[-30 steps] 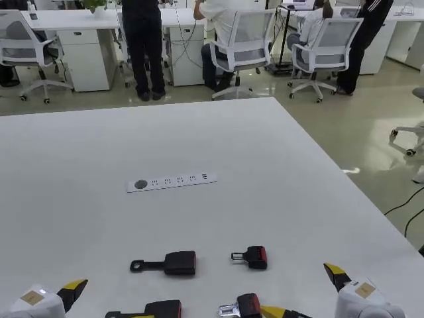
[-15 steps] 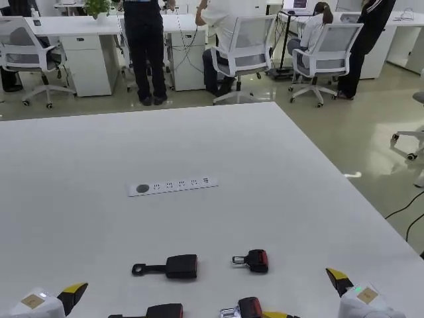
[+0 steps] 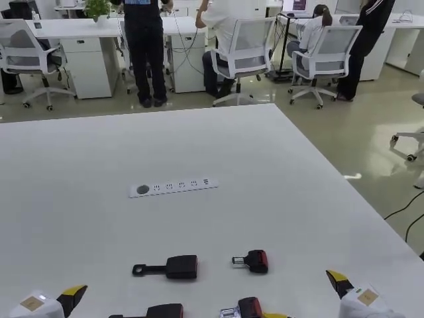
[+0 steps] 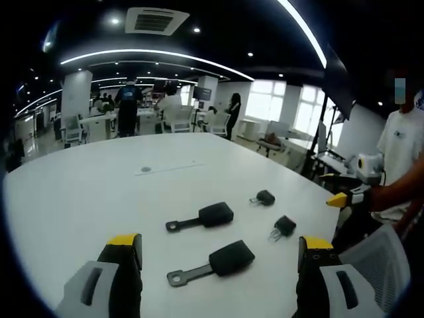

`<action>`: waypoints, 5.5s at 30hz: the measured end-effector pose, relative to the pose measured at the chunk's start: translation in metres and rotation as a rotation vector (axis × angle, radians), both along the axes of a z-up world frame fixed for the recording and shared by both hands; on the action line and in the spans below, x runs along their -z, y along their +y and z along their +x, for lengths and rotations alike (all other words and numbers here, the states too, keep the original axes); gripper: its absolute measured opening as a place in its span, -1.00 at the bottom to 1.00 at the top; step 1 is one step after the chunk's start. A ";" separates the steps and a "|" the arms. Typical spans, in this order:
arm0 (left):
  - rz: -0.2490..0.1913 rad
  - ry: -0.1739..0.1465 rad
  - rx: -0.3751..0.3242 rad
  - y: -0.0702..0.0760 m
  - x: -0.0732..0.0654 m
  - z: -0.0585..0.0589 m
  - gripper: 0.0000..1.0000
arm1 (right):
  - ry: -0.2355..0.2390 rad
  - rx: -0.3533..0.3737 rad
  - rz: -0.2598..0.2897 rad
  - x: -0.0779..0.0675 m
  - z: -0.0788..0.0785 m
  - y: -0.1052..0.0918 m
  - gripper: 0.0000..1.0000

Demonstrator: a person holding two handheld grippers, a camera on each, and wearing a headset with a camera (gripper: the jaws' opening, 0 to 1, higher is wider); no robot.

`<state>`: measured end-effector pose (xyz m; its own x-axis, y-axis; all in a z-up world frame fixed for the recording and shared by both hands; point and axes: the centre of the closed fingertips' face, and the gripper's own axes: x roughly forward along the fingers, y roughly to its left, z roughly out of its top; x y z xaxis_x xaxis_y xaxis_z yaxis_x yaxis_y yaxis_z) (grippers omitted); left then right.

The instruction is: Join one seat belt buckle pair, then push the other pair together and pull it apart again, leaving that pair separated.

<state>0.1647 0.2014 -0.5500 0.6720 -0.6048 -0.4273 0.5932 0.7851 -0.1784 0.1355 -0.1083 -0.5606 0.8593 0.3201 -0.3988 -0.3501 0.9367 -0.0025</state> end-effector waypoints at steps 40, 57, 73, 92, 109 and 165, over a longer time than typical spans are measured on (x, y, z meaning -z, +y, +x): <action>0.006 0.003 0.012 -0.005 -0.002 0.006 1.00 | -0.006 0.017 0.008 0.000 0.004 -0.007 0.99; 0.003 0.012 0.020 -0.010 0.000 0.007 1.00 | 0.004 0.023 0.008 0.002 0.003 -0.008 0.99; 0.000 0.017 0.027 -0.011 0.004 0.009 1.00 | 0.004 0.029 0.013 0.006 0.004 -0.011 0.99; 0.028 0.014 0.102 -0.017 0.012 0.006 0.96 | 0.030 -0.016 0.019 0.016 0.006 0.002 0.99; 0.062 0.029 0.208 -0.028 0.024 0.006 0.88 | 0.067 -0.153 0.002 0.034 0.014 0.031 0.99; 0.272 0.090 0.668 -0.075 0.087 0.014 0.37 | 0.257 -0.635 -0.101 0.103 0.029 0.076 0.62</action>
<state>0.1789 0.1262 -0.6375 0.1510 -0.7382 -0.6575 0.9538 0.2835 -0.0993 0.1647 -0.0322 -0.6632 0.3925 0.6805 -0.6187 -0.8315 0.5501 0.0775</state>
